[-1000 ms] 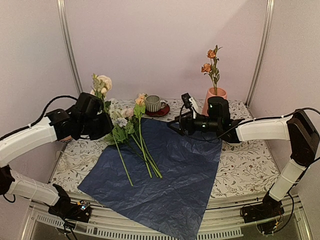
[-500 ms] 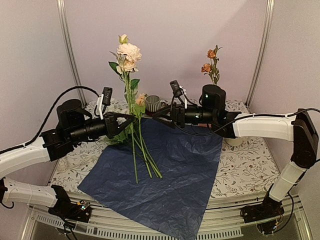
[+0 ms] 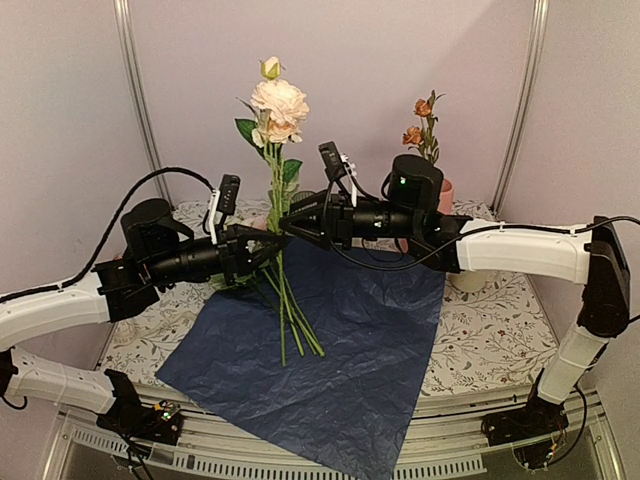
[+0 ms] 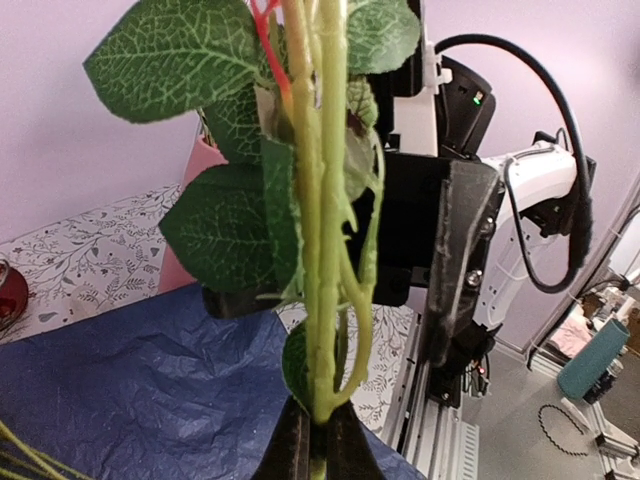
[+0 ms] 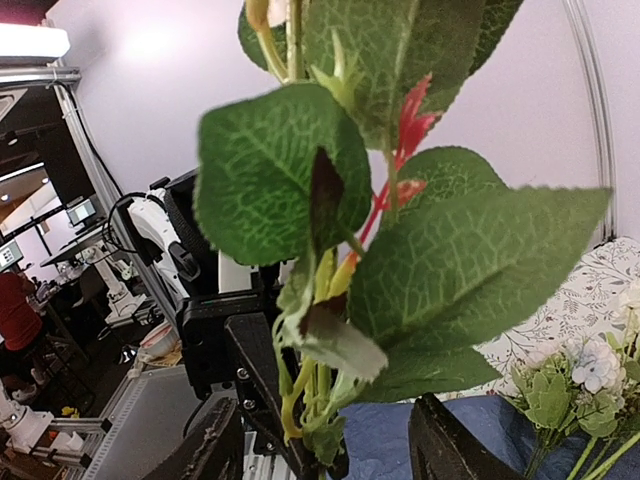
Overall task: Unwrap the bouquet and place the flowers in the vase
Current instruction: Pass from the left arm to the right
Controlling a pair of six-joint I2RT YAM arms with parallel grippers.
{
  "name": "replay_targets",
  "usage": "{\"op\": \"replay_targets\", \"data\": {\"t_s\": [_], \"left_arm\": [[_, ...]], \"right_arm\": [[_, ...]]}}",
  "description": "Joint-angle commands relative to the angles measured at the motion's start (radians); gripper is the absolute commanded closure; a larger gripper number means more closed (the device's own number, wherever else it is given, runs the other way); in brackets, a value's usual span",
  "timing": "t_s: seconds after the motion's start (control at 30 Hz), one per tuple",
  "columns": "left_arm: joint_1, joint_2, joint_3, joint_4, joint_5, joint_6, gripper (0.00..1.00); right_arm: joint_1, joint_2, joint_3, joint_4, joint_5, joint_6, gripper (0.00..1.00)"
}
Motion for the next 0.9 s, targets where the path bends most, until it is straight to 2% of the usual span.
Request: {"op": "replay_targets", "data": {"t_s": [0.0,0.1,0.23,0.3,0.4,0.47,0.57,0.63,0.73,0.87], "left_arm": [[-0.022,0.014,0.016,0.039,0.025,0.029,1.0],[-0.027,0.015,0.016,0.04,0.022,0.036,1.0],[-0.032,0.017,0.016,0.038,0.017,0.04,1.0],[-0.033,0.019,0.017,0.031,0.013,0.043,1.0],[-0.035,0.019,0.018,0.012,-0.03,0.049,0.98],[-0.039,0.015,0.019,-0.004,-0.058,0.057,0.83],[-0.04,0.006,0.018,-0.021,-0.098,0.059,0.5],[-0.04,-0.004,0.016,-0.036,-0.127,0.056,0.36],[-0.041,-0.041,0.001,-0.043,-0.138,0.059,0.26],[-0.04,-0.119,-0.038,-0.015,-0.164,0.056,0.17]], "right_arm": [[0.014,0.041,0.041,-0.004,-0.014,-0.025,0.43],[0.015,0.052,0.048,-0.006,-0.006,-0.019,0.45],[0.014,0.058,0.052,-0.006,-0.01,-0.017,0.53],[0.015,0.058,0.053,-0.007,-0.011,-0.017,0.6],[0.015,0.053,0.048,-0.015,0.005,-0.023,0.78],[0.013,0.048,0.04,-0.025,0.035,-0.035,0.8],[0.003,0.029,0.021,-0.04,0.083,-0.051,0.85],[-0.012,0.006,0.0,-0.042,0.105,-0.058,0.86],[-0.061,-0.048,-0.043,-0.04,0.114,-0.06,0.86],[-0.135,-0.121,-0.104,-0.051,0.131,-0.053,0.9]]}}
